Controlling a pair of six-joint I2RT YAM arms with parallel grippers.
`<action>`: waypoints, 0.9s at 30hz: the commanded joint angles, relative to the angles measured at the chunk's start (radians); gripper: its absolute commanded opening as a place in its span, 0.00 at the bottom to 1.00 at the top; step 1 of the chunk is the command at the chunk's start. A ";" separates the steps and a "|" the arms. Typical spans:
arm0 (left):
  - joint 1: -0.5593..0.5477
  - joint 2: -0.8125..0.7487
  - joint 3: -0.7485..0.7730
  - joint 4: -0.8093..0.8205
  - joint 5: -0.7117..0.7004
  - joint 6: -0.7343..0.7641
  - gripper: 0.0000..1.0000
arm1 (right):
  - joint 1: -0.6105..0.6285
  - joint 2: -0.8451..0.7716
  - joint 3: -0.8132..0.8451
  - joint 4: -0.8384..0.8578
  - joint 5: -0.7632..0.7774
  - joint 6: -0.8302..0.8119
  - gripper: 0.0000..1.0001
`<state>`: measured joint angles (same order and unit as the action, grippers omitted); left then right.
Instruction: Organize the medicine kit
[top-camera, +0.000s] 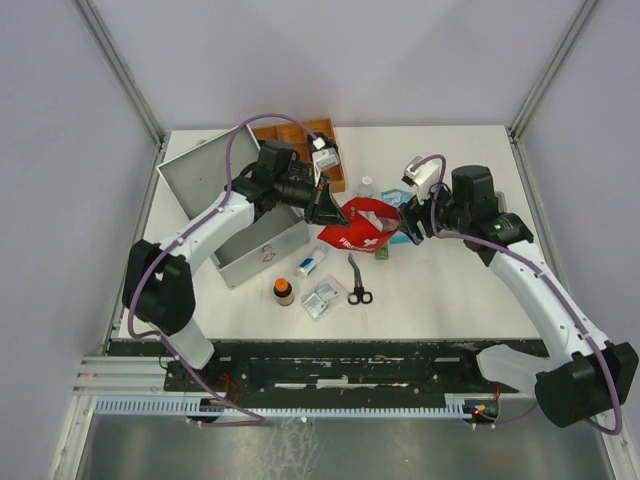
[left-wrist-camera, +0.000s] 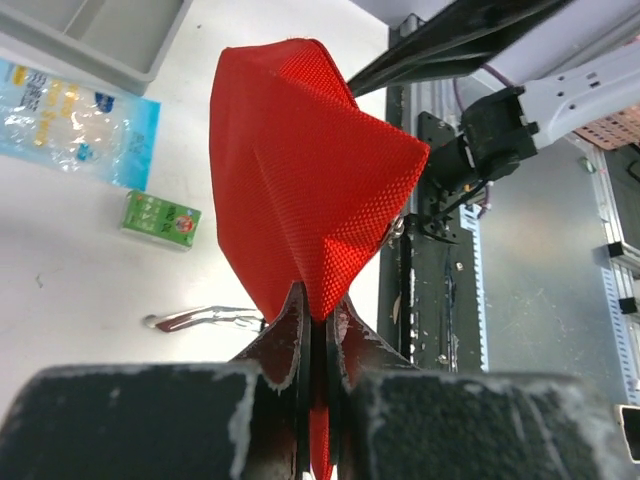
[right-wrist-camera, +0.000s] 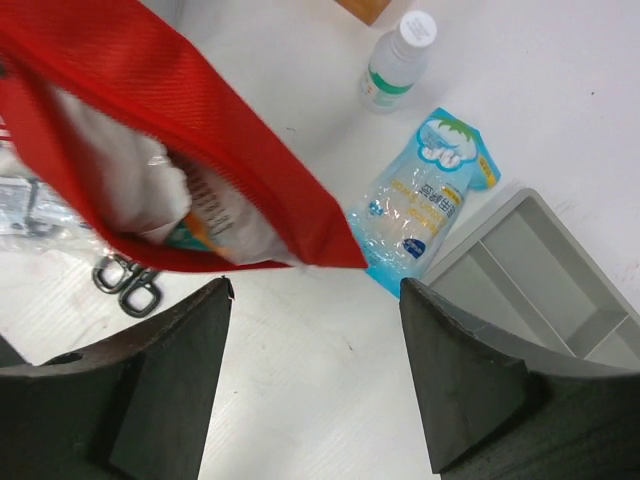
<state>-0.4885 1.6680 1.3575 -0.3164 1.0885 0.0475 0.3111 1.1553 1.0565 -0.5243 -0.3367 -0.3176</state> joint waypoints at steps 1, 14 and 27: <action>0.000 -0.053 -0.026 0.169 -0.107 -0.144 0.03 | -0.003 -0.067 0.113 -0.041 -0.086 0.073 0.75; -0.033 -0.072 -0.056 0.394 -0.290 -0.424 0.03 | 0.073 0.039 0.085 0.303 -0.354 0.470 0.53; -0.099 -0.136 -0.150 0.518 -0.352 -0.508 0.03 | 0.083 0.094 0.040 0.437 -0.206 0.635 0.46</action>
<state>-0.5747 1.5909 1.2156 0.0940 0.7406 -0.3962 0.3912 1.2545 1.0821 -0.1741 -0.6048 0.2726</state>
